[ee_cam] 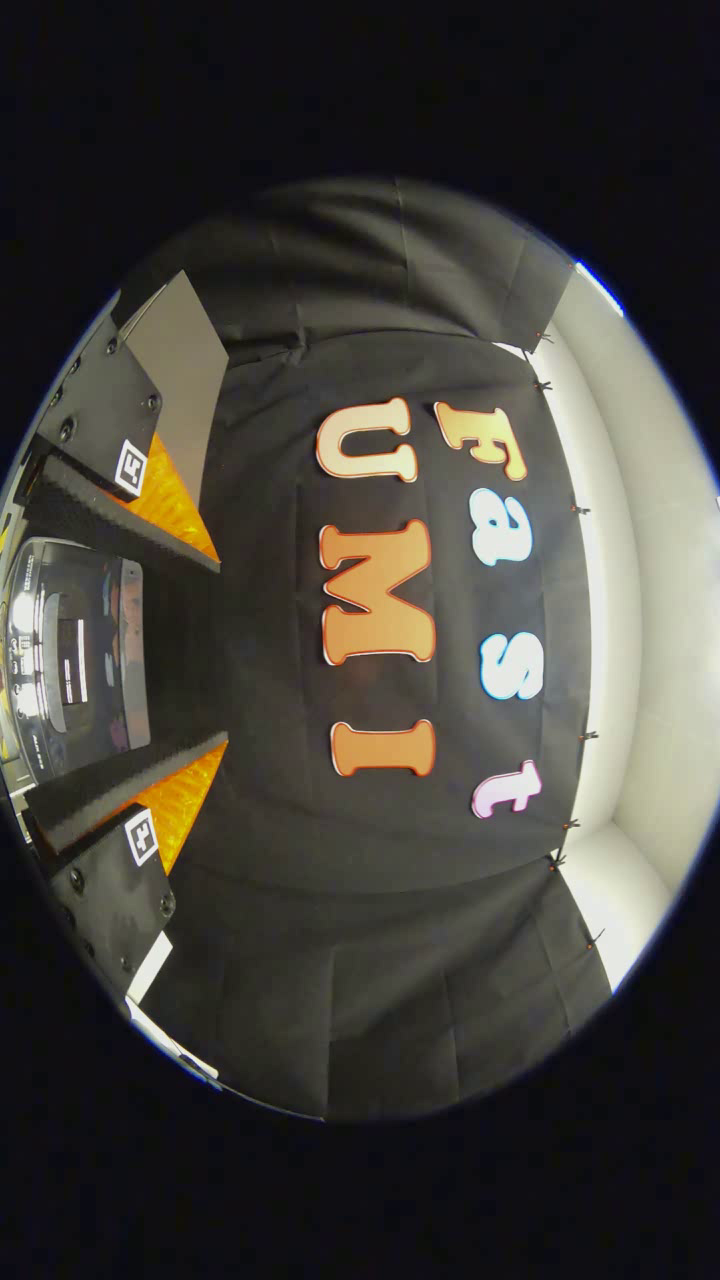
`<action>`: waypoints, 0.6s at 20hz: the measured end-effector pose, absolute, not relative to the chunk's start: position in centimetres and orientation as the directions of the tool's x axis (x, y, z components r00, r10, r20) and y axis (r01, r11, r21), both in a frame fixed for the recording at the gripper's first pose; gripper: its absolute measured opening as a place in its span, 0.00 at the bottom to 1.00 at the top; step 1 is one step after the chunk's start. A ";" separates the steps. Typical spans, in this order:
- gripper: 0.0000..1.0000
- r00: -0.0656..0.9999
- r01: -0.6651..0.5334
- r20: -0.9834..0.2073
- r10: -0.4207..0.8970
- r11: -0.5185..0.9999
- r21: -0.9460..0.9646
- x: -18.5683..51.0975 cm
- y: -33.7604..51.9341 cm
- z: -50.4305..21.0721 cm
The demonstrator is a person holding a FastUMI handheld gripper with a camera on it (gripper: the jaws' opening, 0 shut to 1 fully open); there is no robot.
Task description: Put the clothes into the washing machine and then close the washing machine lid.
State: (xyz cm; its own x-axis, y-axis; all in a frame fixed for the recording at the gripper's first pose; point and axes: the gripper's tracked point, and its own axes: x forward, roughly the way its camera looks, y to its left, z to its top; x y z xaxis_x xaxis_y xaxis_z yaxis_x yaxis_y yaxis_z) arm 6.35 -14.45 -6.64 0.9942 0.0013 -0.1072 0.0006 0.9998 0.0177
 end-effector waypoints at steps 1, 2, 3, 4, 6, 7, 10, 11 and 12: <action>0.97 0.995 0.006 -0.097 -0.005 1.000 0.005 6.1 -14.5 -6.2; 0.97 0.996 0.007 -0.088 -0.007 1.000 0.002 6.0 -14.7 -5.9; 0.97 0.996 0.003 -0.087 -0.003 1.000 -0.001 5.8 -14.5 -5.6; 0.97 0.997 0.006 -0.083 -0.007 1.000 -0.005 5.3 -14.6 -5.5; 0.97 0.997 0.009 -0.075 -0.010 1.000 -0.004 5.1 -14.8 -5.0; 0.97 0.997 0.011 -0.072 -0.012 1.000 -0.011 5.1 -14.9 -5.0; 0.97 0.998 0.010 -0.060 -0.012 1.000 -0.028 4.7 -14.8 -4.3; 0.97 0.998 0.012 -0.058 -0.013 1.000 -0.029 4.5 -14.8 -4.3; 0.97 0.998 0.012 -0.056 -0.014 1.000 -0.027 4.3 -14.9 -4.2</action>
